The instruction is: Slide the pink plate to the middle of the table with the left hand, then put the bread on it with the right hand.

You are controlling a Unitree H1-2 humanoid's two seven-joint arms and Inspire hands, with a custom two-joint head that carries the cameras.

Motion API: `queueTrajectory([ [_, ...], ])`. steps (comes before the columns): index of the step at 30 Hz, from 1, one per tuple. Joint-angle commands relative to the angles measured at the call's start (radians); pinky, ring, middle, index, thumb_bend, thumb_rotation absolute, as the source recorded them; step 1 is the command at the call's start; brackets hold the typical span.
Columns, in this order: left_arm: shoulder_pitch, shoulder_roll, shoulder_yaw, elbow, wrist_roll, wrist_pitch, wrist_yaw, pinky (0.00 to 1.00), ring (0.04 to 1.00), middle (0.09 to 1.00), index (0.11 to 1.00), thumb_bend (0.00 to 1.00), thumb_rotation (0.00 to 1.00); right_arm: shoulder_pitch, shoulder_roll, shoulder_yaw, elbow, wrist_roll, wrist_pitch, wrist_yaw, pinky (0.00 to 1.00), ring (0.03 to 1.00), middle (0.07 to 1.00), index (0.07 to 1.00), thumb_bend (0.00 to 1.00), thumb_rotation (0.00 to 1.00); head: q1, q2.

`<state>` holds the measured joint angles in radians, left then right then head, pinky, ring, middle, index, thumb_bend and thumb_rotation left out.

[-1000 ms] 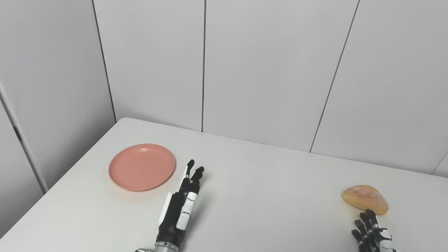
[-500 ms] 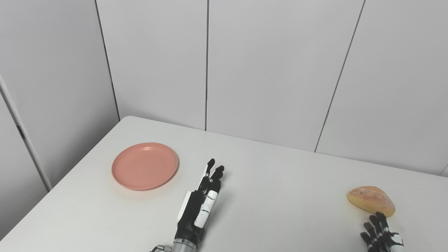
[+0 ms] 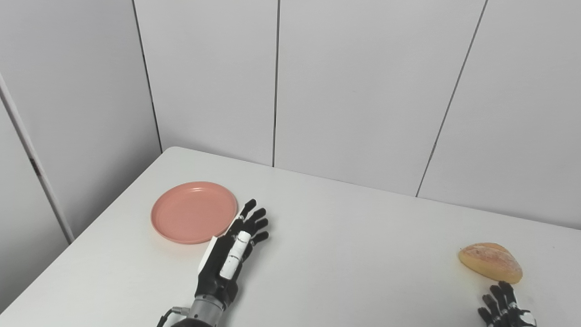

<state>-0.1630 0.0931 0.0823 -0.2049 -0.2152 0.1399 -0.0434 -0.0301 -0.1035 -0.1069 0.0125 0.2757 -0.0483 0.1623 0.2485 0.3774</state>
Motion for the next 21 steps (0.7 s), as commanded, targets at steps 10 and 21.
queueTrajectory([
  [10, -0.145, 0.189, 0.102, 0.007, -0.090, 0.079, -0.076, 0.82, 0.910, 0.915, 0.871, 0.90, 0.71, 0.050, 0.004, 0.000, 0.024, 0.014, 0.026, 0.003, 1.00, 1.000, 0.999, 1.000, 0.77, 1.00, 0.000, -0.002],
  [21, -0.234, 0.282, 0.210, 0.096, -0.114, 0.073, -0.081, 0.85, 0.930, 0.933, 0.902, 0.90, 0.73, 0.049, 0.001, 0.004, 0.025, 0.012, 0.032, 0.006, 1.00, 1.000, 1.000, 1.000, 0.79, 1.00, 0.000, -0.004],
])
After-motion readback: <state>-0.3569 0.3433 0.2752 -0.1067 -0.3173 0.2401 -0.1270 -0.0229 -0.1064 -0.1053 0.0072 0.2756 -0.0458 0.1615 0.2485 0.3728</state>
